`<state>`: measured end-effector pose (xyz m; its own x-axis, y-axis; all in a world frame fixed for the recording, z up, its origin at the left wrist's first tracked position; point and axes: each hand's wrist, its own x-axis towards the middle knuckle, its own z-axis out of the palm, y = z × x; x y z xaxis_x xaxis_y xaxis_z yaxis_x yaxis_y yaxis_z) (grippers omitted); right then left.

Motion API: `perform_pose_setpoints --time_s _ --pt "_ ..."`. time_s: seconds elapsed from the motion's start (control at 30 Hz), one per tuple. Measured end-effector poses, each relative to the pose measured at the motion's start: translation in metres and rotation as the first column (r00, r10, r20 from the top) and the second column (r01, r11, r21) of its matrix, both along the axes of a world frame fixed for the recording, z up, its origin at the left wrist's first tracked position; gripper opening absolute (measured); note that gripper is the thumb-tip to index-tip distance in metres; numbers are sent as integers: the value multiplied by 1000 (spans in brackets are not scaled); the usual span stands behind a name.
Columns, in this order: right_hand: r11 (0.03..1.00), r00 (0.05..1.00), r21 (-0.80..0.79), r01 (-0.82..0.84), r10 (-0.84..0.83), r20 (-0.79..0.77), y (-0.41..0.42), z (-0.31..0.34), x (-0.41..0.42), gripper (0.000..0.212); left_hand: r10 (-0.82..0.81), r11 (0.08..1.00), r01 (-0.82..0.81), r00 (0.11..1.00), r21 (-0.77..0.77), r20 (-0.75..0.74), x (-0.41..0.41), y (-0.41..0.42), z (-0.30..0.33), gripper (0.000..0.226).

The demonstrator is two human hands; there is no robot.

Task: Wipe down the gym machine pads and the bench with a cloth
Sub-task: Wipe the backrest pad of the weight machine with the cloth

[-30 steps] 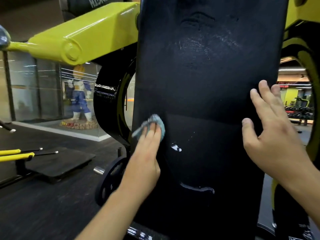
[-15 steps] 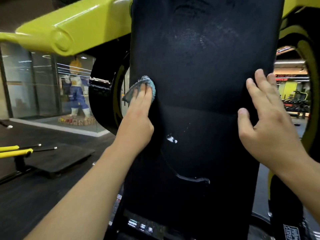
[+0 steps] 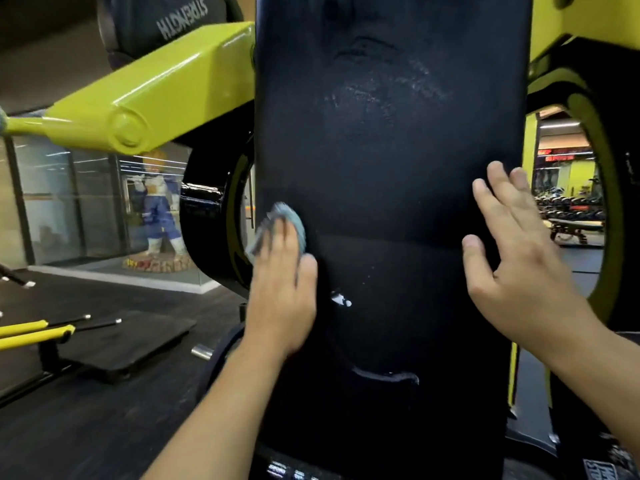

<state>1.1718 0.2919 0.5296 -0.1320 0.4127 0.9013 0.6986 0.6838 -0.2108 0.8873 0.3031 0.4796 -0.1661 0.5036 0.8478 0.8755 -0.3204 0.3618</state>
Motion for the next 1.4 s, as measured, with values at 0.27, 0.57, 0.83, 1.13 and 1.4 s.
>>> perform_pose_setpoints --time_s 0.27,0.57,0.83,1.13,1.4 --pt "994 994 -42 -96 94 -53 -4 2 13 61 -57 998 61 992 35 -111 130 -7 -26 77" --pt "979 978 -108 -174 159 -134 -13 6 11 64 47 998 -39 986 51 -161 48 -1 -22 72" --pt "981 993 -160 -112 115 9 -20 17 28 63 102 995 -104 972 -1 211 72 9 1 84" --pt "998 995 -49 28 -23 101 -6 8 18 64 -75 986 129 911 108 -405 166 -10 -28 62" --pt "997 978 23 68 -71 197 -2 8 12 64 45 999 -42 995 -31 94 43 -2 -31 65"
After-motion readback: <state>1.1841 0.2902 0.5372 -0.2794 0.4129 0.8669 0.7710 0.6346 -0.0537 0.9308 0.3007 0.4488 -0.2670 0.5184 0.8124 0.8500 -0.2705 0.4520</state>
